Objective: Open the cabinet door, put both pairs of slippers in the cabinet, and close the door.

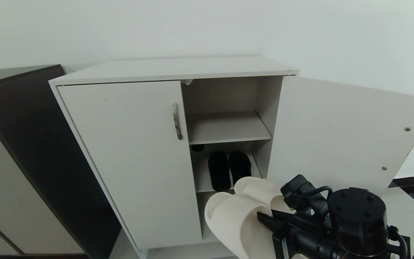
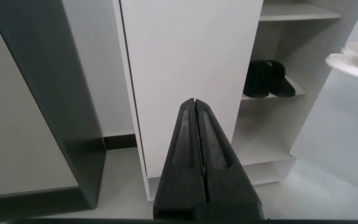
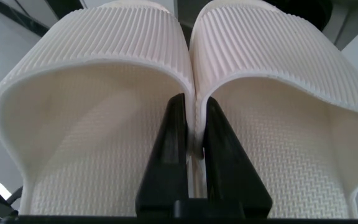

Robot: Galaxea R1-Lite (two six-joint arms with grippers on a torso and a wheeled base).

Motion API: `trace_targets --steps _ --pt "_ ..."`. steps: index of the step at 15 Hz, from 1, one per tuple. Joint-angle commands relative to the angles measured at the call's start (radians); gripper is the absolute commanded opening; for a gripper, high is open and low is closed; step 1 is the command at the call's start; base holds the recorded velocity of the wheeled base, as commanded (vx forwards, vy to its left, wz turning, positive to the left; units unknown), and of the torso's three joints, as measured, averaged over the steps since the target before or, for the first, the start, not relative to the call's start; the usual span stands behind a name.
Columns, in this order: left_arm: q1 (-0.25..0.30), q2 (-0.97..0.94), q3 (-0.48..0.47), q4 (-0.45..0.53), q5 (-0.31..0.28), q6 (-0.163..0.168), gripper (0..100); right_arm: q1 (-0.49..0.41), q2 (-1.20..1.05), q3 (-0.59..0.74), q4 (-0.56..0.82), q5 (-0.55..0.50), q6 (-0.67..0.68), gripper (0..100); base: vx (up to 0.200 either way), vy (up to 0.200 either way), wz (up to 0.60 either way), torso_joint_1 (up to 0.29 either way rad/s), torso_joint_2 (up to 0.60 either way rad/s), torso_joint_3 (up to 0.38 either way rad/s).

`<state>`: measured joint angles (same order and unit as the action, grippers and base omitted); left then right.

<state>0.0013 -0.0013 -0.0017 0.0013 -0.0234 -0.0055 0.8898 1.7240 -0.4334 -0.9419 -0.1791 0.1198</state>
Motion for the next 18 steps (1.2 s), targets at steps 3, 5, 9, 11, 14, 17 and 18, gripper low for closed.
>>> trace_targets --steps 3,5,9,11,14,17,18 --pt "0.000 0.001 0.000 0.000 0.000 -0.001 0 -0.002 0.019 0.002 -0.008 0.000 0.001 0 0.000 0.000 0.00 -0.028 0.34 0.305" --pt "0.000 0.001 0.000 0.000 0.000 -0.002 0 0.000 0.045 0.010 -0.037 -0.002 -0.002 0 0.000 0.000 0.00 -0.007 0.09 0.088" --pt "0.000 0.001 0.000 0.000 0.000 -0.001 0 -0.003 0.052 0.016 -0.058 -0.002 0.000 0 0.000 0.000 0.30 0.001 0.00 0.007" --pt "0.000 0.001 0.000 0.000 0.000 -0.002 0 -0.003 0.052 0.018 -0.061 -0.002 0.000 0 0.000 0.000 0.30 0.004 0.00 0.001" --pt "0.000 0.001 0.000 0.002 0.000 -0.002 0 -0.005 0.052 0.008 -0.066 -0.013 -0.003 0 0.000 0.000 0.00 0.000 0.00 0.000" --pt "0.000 0.001 0.000 0.000 -0.001 -0.001 0 0.008 0.042 -0.199 0.158 -0.336 -0.006 0 0.000 0.000 0.00 0.000 0.00 0.000" --pt "0.000 0.001 0.000 0.000 -0.001 -0.001 0 0.011 0.035 -0.265 0.264 -0.410 0.015 0 0.000 0.000 0.00 0.000 0.00 0.000"
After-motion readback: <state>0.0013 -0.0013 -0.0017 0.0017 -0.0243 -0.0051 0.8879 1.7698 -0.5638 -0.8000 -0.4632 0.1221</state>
